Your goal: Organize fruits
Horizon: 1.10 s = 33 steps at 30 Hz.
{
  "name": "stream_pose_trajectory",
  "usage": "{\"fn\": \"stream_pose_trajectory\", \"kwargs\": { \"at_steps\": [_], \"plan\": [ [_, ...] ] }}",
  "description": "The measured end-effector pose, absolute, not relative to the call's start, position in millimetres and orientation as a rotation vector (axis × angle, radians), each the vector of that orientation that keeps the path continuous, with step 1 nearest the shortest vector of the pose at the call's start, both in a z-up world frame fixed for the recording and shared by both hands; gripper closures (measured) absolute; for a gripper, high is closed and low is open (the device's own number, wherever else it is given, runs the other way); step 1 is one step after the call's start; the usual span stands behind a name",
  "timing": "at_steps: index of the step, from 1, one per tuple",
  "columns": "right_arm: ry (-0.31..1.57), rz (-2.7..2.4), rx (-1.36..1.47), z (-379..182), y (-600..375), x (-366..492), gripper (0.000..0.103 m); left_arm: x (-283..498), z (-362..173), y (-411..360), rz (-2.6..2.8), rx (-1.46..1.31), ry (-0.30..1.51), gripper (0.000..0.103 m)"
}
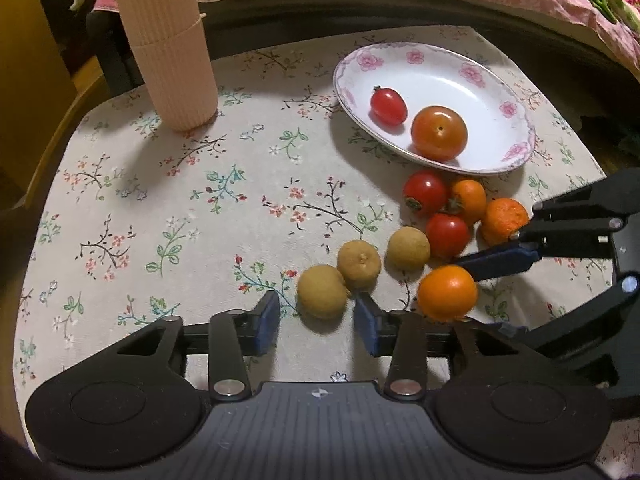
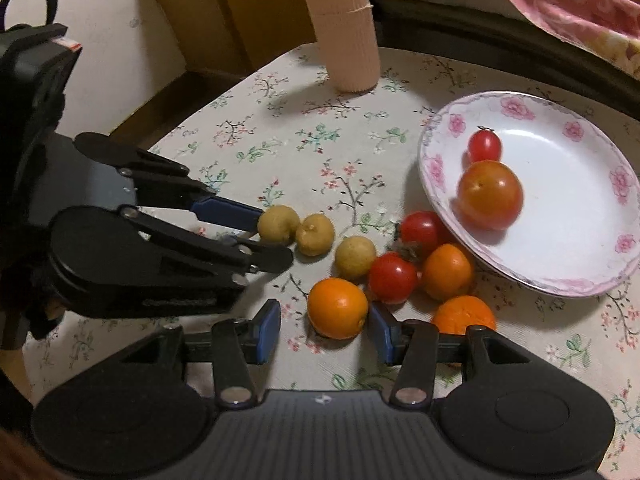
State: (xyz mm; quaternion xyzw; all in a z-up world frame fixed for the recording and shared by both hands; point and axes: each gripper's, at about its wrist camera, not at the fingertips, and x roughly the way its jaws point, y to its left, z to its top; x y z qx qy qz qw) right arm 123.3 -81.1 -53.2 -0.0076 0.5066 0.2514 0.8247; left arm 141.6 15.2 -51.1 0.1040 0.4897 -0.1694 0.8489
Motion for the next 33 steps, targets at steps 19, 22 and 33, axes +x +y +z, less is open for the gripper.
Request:
{"fn": "stream_pose_trajectory", "kwargs": {
  "at_steps": [19, 22, 33],
  "plan": [
    [1.11, 0.538, -0.019, -47.8, -90.8, 112.5, 0.069, 135.6, -46.3, 7.3, -0.395, 0.251, 1.046, 0.067],
    [1.105, 0.536, -0.018, -42.4, -96.2, 107.4, 0.069, 123.0, -42.2, 7.2, -0.422, 0.261, 1.048, 0.068],
    [1.096, 0.544, -0.094, -45.6, -108.1, 83.1, 0.069, 96.1, -47.0, -1.8, -0.502, 0.307, 1.061, 0.062]
  ]
}}
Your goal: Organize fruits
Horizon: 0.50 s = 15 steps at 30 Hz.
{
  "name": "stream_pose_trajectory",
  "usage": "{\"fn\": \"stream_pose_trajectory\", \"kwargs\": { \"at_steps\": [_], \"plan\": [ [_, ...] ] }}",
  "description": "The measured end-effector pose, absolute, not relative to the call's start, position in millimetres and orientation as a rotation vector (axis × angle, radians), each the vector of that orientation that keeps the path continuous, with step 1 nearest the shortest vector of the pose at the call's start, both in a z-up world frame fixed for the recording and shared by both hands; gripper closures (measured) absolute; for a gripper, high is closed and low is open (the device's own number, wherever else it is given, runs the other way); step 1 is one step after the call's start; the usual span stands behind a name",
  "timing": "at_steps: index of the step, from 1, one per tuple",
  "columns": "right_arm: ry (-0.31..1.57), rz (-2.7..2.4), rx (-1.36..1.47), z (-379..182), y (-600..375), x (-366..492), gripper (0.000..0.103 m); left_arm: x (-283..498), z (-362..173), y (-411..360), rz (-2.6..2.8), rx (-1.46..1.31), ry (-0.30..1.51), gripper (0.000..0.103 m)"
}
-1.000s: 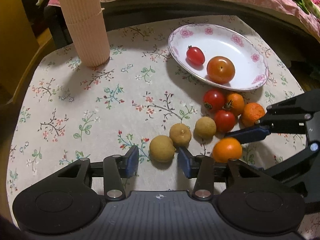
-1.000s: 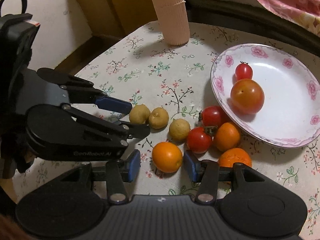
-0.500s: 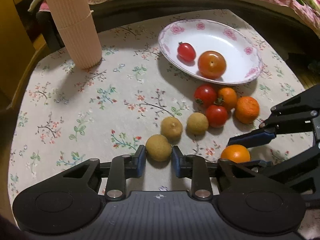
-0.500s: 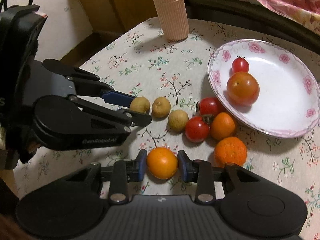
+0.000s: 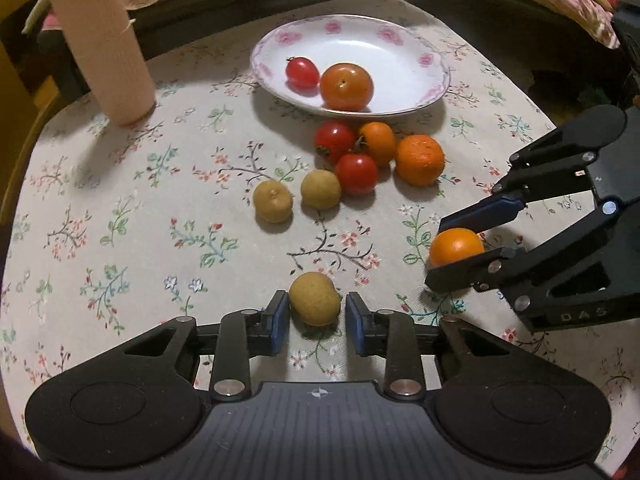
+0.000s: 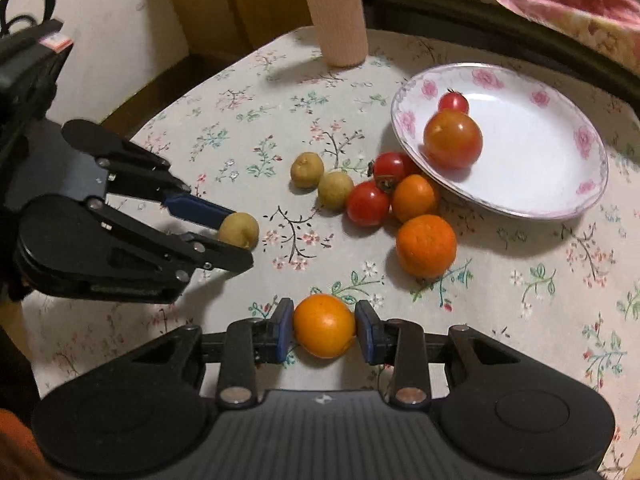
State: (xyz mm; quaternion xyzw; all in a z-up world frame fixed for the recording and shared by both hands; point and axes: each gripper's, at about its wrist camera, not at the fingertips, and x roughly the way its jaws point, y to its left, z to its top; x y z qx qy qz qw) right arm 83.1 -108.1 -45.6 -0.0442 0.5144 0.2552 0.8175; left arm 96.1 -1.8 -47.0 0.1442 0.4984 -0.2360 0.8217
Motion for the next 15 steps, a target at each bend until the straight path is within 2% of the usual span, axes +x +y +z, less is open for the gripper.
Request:
{"fn": "stream_pose_trajectory", "kwargs": {
  "at_steps": [5, 8, 15],
  "plan": [
    [1.107, 0.568, -0.102, -46.1, -108.4, 84.8, 0.066, 93.2, -50.5, -6.8, -0.524, 0.328, 1.064, 0.035],
    [1.115, 0.589, -0.1, -45.0, -107.2, 83.6, 0.057, 93.3, -51.7, -8.3, -0.524, 0.342, 1.06, 0.034],
    [1.099, 0.598, -0.138, -44.3, -105.4, 78.1, 0.057, 94.8, -51.9, -6.6, -0.515, 0.338, 1.056, 0.036]
  ]
}}
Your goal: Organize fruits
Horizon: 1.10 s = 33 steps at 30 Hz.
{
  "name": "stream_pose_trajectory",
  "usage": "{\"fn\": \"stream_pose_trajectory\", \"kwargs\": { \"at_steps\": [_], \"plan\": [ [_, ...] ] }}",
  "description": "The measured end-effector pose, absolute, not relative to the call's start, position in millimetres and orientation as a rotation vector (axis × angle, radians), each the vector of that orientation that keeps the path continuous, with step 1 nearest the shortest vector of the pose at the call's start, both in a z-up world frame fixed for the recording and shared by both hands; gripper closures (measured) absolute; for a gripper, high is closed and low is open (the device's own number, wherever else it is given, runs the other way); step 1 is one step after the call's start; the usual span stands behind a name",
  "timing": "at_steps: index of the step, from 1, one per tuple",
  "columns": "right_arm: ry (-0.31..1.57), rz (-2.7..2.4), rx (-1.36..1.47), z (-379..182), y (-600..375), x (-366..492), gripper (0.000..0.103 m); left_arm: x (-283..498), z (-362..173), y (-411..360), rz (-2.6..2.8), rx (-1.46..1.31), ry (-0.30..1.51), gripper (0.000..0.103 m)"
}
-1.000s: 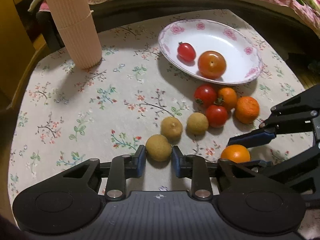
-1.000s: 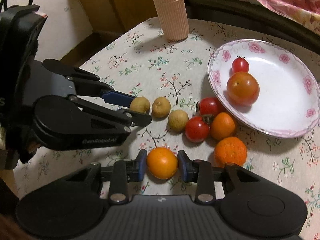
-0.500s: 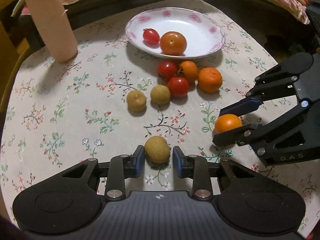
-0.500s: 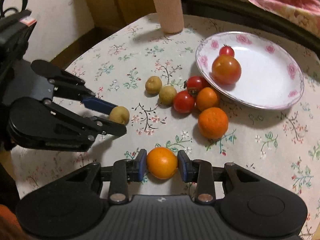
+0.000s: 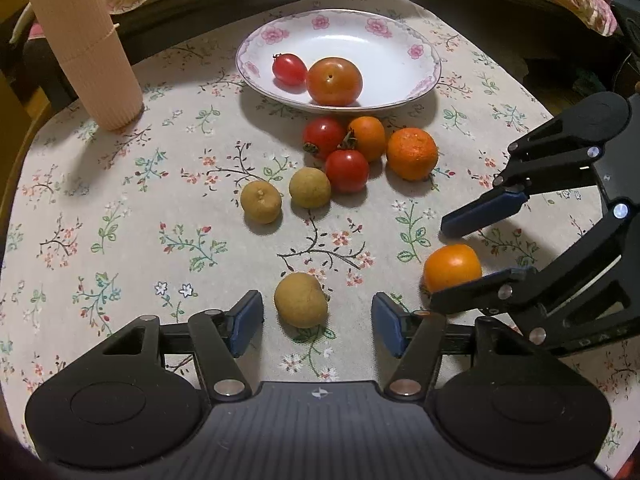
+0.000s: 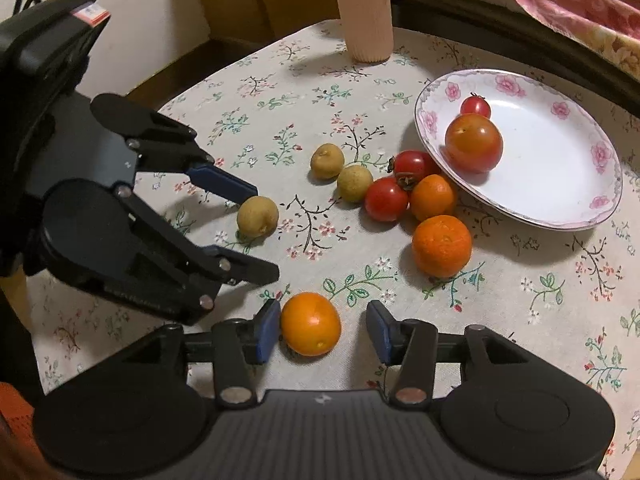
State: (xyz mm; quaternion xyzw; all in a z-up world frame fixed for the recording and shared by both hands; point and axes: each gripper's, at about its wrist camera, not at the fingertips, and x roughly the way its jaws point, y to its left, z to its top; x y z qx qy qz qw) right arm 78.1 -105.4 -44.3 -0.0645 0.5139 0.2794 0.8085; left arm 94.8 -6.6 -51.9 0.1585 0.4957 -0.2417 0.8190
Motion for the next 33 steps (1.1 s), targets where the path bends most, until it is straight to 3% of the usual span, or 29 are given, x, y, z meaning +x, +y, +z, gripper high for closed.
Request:
{"fn": "stream_pose_trajectory", "kwargs": {
  "at_steps": [3, 7, 13, 33],
  "plan": [
    [1.102, 0.604, -0.137, -43.4, -104.7, 77.5, 0.061, 94.7, -51.8, -7.9, -0.514, 0.338, 1.055, 0.038],
    [1.107, 0.607, -0.157, -40.2, -98.8, 75.1, 0.069, 94.5, -50.0, -8.9, -0.53, 0.324, 1.067, 0.055],
    [1.138, 0.584, -0.109, -40.4, -102.6, 79.1, 0.069, 97.1, -49.5, -8.5, -0.522, 0.314, 1.081, 0.068],
    [1.135, 0.519, -0.073, -38.7, -109.5, 85.6, 0.069, 96.8, -47.7, -11.4, -0.497, 0.317, 1.08, 0.07]
  ]
}}
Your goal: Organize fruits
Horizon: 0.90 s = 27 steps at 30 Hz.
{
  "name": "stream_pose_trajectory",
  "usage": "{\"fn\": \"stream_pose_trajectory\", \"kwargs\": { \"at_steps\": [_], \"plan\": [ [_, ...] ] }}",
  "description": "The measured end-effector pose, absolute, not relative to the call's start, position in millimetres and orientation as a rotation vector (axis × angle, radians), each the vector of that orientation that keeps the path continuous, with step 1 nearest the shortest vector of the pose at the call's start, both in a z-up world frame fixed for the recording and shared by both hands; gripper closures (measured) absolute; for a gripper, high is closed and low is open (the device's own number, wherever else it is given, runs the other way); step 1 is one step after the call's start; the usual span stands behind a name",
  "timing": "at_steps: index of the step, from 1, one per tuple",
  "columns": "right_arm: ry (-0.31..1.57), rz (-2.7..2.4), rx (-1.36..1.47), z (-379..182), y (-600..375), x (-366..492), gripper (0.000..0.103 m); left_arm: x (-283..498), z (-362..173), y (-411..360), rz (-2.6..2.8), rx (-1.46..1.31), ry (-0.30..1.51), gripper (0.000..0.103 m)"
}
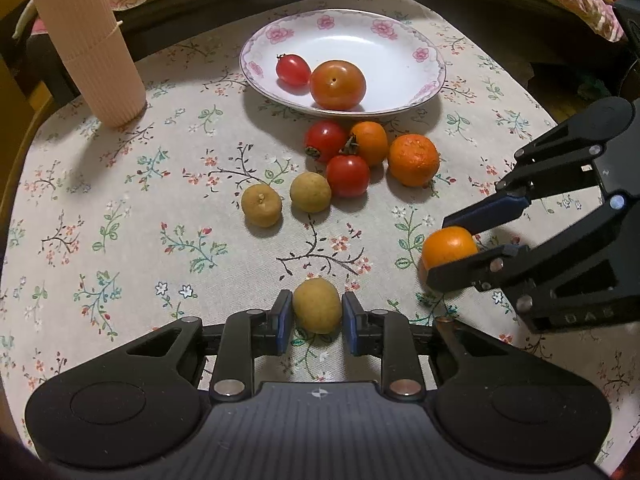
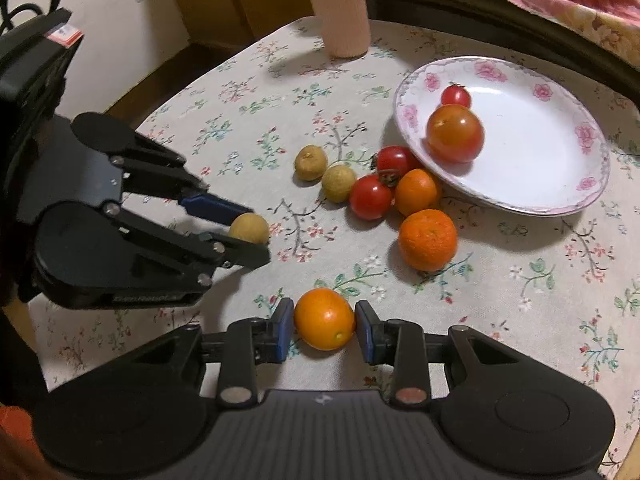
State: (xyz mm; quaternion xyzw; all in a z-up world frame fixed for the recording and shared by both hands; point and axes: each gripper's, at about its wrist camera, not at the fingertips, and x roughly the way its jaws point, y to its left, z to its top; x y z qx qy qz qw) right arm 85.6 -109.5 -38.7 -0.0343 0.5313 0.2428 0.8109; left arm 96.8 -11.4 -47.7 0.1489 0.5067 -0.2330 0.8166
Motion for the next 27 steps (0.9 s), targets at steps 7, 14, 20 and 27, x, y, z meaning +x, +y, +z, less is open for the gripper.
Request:
{"fn": "stream_pose_trajectory", "kwargs": {
  "at_steps": [7, 14, 20, 27],
  "plan": [
    [1.105, 0.509, -0.048, -29.0, -116.1, 90.1, 0.069, 101.7, -35.4, -19.0, -0.509, 0.31, 1.045, 0.07],
    [1.079, 0.459, -0.019, -20.5, -127.1, 97.7, 0.069, 106.1, -30.6, -26.8, -0.513, 0.305, 1.025, 0.07],
    [1.061, 0.451, 0.004, -14.4, -130.4, 101.4, 0.069, 110.9, -23.7, -31.6, -0.517, 0.293, 1.005, 0.07],
    [1.035, 0.431, 0.027, -5.3, -136.8, 105.6, 0.069, 117.5, -15.0, -37.0, -0.514, 0.281, 0.982, 0.07]
  ]
}}
